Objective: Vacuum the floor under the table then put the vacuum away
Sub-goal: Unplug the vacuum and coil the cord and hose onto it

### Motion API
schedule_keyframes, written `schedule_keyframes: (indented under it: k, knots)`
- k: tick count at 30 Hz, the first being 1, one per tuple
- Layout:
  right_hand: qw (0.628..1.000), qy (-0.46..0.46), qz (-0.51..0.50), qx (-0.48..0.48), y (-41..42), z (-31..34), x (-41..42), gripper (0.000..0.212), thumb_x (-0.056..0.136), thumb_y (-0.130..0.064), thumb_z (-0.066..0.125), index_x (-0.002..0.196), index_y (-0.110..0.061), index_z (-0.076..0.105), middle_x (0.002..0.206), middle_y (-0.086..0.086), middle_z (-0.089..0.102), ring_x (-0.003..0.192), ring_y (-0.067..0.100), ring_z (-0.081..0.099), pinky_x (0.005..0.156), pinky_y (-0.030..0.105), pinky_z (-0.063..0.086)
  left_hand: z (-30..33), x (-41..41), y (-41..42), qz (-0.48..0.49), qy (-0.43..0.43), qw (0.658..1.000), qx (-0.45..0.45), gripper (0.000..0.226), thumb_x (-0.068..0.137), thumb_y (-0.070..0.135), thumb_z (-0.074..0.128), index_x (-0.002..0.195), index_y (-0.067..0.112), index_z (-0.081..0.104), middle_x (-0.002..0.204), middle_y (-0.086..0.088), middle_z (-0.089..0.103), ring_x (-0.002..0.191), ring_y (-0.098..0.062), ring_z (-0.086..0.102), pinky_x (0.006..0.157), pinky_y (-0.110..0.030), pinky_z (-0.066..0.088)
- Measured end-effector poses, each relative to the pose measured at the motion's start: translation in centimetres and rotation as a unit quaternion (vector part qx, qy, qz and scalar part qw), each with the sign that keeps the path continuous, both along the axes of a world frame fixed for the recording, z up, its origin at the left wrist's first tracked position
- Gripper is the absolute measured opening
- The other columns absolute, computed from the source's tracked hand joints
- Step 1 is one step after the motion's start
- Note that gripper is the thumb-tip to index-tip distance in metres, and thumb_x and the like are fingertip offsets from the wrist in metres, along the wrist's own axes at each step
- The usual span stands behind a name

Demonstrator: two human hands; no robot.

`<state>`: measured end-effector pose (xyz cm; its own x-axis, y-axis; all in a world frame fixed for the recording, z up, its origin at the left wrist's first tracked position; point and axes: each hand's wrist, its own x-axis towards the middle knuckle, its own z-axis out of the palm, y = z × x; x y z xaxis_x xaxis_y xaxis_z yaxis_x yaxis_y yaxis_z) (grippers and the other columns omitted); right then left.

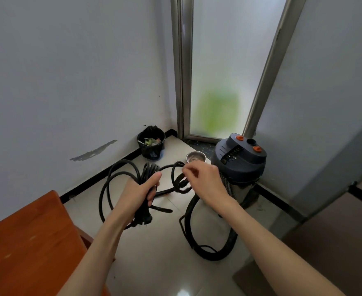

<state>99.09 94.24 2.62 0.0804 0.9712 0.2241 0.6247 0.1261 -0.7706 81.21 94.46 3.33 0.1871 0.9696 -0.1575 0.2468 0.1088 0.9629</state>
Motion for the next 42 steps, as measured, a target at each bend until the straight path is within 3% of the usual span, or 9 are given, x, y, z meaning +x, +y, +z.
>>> schedule_keyframes:
  k: [4, 8, 13, 16, 21, 25, 33, 38, 42]
  knots:
    - [0.995, 0.037, 0.013, -0.094, 0.0, -1.2, -0.5, 0.024, 0.096, -0.012, 0.049, 0.11, -0.006, 0.068, 0.096, 0.002, 0.066, 0.08, 0.008, 0.061, 0.077, 0.018, 0.047, 0.4, 1.0, -0.3, -0.038, -0.002, 0.999, -0.006, 0.041, 0.09, 0.033, 0.058, 0.06, 0.006, 0.05, 0.042, -0.001, 0.038, 0.039, -0.014, 0.037, 0.05, -0.021, 0.039]
    - [0.992, 0.059, 0.006, -0.108, -0.7, -1.2, 0.8, 0.026, 0.09, -0.022, 0.064, 0.113, -0.01, 0.065, 0.088, -0.006, 0.064, 0.047, 0.01, 0.057, 0.048, 0.014, 0.045, 0.6, 0.9, 0.1, -0.055, 0.066, 0.996, -0.031, 0.052, 0.085, 0.037, 0.064, 0.042, 0.015, 0.044, 0.039, -0.001, 0.043, 0.038, -0.01, 0.04, 0.053, -0.017, 0.039]
    - [0.99, -0.082, 0.102, 0.056, -1.6, -1.1, 2.8, 0.024, 0.079, -0.025, 0.075, 0.095, -0.009, 0.073, 0.082, -0.001, 0.069, 0.069, 0.011, 0.062, 0.07, 0.026, 0.053, -0.2, 0.2, 0.5, -0.034, 0.091, 0.995, -0.037, 0.055, 0.084, 0.034, 0.066, 0.042, 0.009, 0.041, 0.042, -0.008, 0.041, 0.038, -0.011, 0.039, 0.053, -0.016, 0.037]
    - [0.991, -0.028, 0.097, 0.082, -1.8, -1.2, 2.7, 0.016, 0.078, -0.019, 0.075, 0.09, -0.009, 0.073, 0.082, -0.005, 0.065, 0.06, 0.012, 0.056, 0.063, 0.02, 0.048, -0.1, 0.7, 0.3, -0.057, 0.09, 0.993, -0.045, 0.055, 0.087, 0.029, 0.064, 0.036, 0.017, 0.047, 0.041, -0.003, 0.041, 0.037, -0.012, 0.037, 0.046, -0.016, 0.037]
    - [0.983, -0.041, 0.078, 0.162, -1.7, -0.9, 2.3, 0.018, 0.083, -0.018, 0.063, 0.091, -0.003, 0.068, 0.085, 0.006, 0.062, 0.07, 0.01, 0.052, 0.066, 0.012, 0.044, 0.2, 1.7, -0.3, -0.158, 0.07, 0.984, -0.029, 0.036, 0.088, 0.04, 0.058, 0.068, 0.01, 0.057, 0.044, 0.002, 0.041, 0.037, -0.013, 0.037, 0.045, -0.022, 0.036]
    - [0.986, -0.054, 0.072, 0.144, -1.7, -1.0, 3.0, 0.023, 0.079, -0.008, 0.071, 0.101, -0.005, 0.064, 0.092, 0.004, 0.054, 0.07, 0.009, 0.048, 0.062, 0.014, 0.046, 0.4, 1.0, 0.4, -0.14, -0.113, 0.979, -0.099, 0.038, 0.09, 0.042, 0.043, 0.08, 0.007, 0.056, 0.047, 0.001, 0.038, 0.037, -0.011, 0.033, 0.048, -0.022, 0.033]
    - [0.984, -0.039, 0.067, 0.161, -1.9, -1.6, 2.5, 0.024, 0.078, -0.02, 0.065, 0.096, -0.004, 0.068, 0.098, 0.008, 0.061, 0.094, 0.007, 0.051, 0.083, 0.009, 0.041, 1.3, 1.6, 0.1, -0.229, 0.056, 0.968, -0.088, 0.036, 0.099, 0.029, 0.043, 0.07, 0.009, 0.051, 0.045, 0.001, 0.036, 0.036, -0.012, 0.03, 0.044, -0.02, 0.029]
    - [0.985, -0.001, 0.13, 0.117, -2.4, -1.1, 2.3, 0.031, 0.081, -0.021, 0.063, 0.107, -0.006, 0.071, 0.104, -0.005, 0.065, 0.104, 0.001, 0.051, 0.096, 0.011, 0.039, 1.2, 2.2, -0.2, -0.279, 0.06, 0.951, -0.115, 0.038, 0.095, 0.035, 0.049, 0.065, 0.011, 0.049, 0.043, 0.0, 0.034, 0.036, -0.013, 0.027, 0.047, -0.025, 0.026]
    - [0.977, -0.043, 0.206, 0.021, -3.0, -0.7, 3.5, 0.05, 0.084, -0.013, 0.068, 0.133, -0.014, 0.054, 0.132, -0.003, 0.057, 0.118, -0.002, 0.044, 0.103, 0.01, 0.031, 1.1, 1.6, 0.2, -0.299, 0.021, 0.936, -0.182, 0.031, 0.077, 0.036, 0.053, 0.057, 0.014, 0.052, 0.042, -0.001, 0.033, 0.033, -0.013, 0.025, 0.045, -0.024, 0.025]
